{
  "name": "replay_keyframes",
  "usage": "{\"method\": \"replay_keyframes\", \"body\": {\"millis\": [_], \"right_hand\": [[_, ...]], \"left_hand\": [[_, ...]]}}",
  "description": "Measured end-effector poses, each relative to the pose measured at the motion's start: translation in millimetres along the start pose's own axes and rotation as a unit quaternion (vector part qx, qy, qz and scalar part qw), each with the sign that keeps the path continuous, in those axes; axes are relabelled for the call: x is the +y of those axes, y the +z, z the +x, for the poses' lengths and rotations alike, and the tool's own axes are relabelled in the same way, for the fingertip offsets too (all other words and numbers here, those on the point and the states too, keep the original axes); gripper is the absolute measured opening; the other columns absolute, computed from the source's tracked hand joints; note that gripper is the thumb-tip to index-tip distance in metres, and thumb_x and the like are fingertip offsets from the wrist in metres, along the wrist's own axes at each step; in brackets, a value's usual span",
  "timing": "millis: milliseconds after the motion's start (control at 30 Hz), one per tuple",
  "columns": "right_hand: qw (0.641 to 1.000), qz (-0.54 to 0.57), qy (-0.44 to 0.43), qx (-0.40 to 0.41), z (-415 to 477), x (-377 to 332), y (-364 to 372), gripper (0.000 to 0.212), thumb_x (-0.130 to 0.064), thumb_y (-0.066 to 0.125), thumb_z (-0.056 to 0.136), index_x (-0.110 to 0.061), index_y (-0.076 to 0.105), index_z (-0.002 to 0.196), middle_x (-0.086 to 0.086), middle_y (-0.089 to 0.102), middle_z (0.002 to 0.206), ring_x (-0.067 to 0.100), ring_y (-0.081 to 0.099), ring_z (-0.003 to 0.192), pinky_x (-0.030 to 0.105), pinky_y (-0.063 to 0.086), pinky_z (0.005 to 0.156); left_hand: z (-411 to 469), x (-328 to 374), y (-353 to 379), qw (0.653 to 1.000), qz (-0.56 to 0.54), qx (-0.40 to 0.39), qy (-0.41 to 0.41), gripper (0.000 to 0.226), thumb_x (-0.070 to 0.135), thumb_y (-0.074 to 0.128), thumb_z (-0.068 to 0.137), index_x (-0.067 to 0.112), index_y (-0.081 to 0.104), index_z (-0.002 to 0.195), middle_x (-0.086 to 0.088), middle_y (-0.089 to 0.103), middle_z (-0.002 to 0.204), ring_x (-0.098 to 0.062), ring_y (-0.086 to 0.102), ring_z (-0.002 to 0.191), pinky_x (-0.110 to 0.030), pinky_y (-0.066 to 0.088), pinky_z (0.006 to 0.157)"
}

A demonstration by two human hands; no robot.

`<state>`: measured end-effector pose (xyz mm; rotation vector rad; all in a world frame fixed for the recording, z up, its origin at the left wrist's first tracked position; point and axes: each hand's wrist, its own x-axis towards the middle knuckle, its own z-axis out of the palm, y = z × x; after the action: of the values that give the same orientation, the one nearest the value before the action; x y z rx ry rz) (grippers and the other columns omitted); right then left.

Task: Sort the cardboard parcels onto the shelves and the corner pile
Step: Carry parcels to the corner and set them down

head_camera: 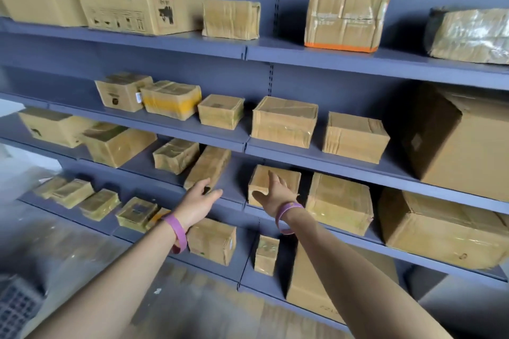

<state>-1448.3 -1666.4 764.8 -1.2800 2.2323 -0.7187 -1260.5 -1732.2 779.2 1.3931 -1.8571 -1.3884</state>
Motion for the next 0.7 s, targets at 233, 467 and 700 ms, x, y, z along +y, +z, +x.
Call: {"method": "replay_keyframes", "body": {"millis": [233,467,700], "right_hand": [[0.999,0.026,-0.028,-0.011,77.1,-81.8,48.5,0.079,-0.036,0.059,0.095,-0.014,0.015,0.157,0.012,0.021,0.161,0.035,0.026,0.145,0.043,0.028,0.117],[0.998,0.021,-0.060,-0.018,169.3,-166.2,107.6,0.074,-0.034,0.056,0.098,-0.014,0.015,0.156,0.013,0.025,0.159,0.034,0.029,0.144,0.040,0.029,0.116],[0.996,0.018,-0.074,-0.054,247.7,-251.9,167.8,0.078,-0.039,0.057,0.096,-0.017,0.014,0.157,0.012,0.025,0.159,0.038,0.031,0.142,0.044,0.031,0.115]], "left_hand": [[64.7,-12.1,-77.6,1.000,-0.010,0.027,0.013,0.059,0.029,0.057,0.099,0.020,0.035,0.152,-0.002,0.039,0.154,-0.021,0.037,0.142,-0.034,0.030,0.113],[148.8,-30.7,-164.7,0.999,0.002,0.047,0.018,0.057,0.030,0.055,0.099,0.021,0.034,0.152,0.000,0.038,0.155,-0.020,0.036,0.142,-0.033,0.028,0.113],[230.5,-53.3,-256.0,0.997,-0.002,0.073,-0.009,0.057,0.032,0.056,0.099,0.023,0.035,0.151,-0.005,0.038,0.154,-0.022,0.036,0.142,-0.035,0.030,0.113]]}}
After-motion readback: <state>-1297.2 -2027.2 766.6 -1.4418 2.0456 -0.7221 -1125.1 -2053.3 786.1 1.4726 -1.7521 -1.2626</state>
